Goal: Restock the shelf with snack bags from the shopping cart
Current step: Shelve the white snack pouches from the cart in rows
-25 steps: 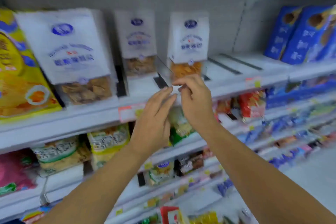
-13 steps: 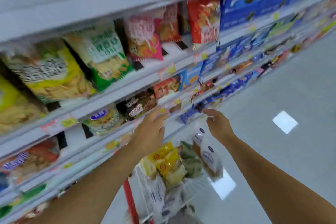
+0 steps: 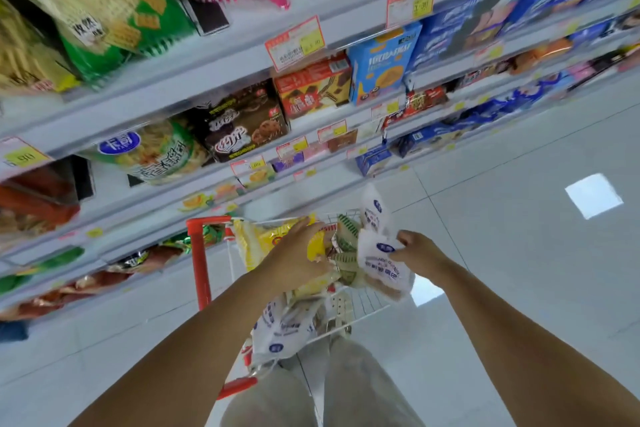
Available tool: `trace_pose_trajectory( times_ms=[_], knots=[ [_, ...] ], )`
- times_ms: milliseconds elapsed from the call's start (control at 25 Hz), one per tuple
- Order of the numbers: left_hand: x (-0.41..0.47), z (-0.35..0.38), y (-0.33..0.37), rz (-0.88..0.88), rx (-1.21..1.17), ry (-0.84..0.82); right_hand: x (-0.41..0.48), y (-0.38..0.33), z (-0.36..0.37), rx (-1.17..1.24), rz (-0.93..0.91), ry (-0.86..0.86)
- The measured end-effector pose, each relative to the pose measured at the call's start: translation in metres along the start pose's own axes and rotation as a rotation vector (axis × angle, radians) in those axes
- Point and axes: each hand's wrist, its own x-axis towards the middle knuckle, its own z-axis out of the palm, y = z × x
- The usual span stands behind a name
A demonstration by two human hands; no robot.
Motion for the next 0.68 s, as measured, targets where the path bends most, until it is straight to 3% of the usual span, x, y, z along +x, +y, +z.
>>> trace_pose_trajectory(
  times_ms=[160, 280, 360, 440, 480, 520, 560, 680],
  knots=[
    [-0.002, 0.0, 0.01, -0.04, -0.183, -0.192, -0.023, -0.031, -0.033, 0.623, -0.122, -0.359],
    [-0.009, -0.003, -0.001, -0.106, -0.471, -0.236, -0.025, -0.059, -0.017, 0.838, -0.132, -0.546],
    [-0.017, -0.004, -0.017, -0.173, -0.575, -0.195, -0.023, -0.07, 0.003, 0.974, -0.04, -0.387],
    [-0.026, -0.002, -0.031, -0.233, -0.671, -0.146, -0.006, -0.062, 0.015, 1.013, 0.107, 0.168],
    [-0.029, 0.0, -0.038, -0.257, -0.718, -0.115, 0.004, -0.053, 0.017, 0.909, 0.167, 0.471],
    [-0.032, 0.0, -0.042, -0.271, -0.758, -0.088, 0.015, -0.042, 0.019, 0.743, 0.236, 0.632],
    [-0.034, 0.0, -0.048, -0.288, -0.8, -0.057, 0.025, -0.032, 0.024, 0.565, 0.306, 0.621],
    [-0.041, -0.003, -0.056, -0.319, -0.914, 0.015, 0.051, -0.013, 0.05, 0.181, 0.378, 0.313]
  ],
)
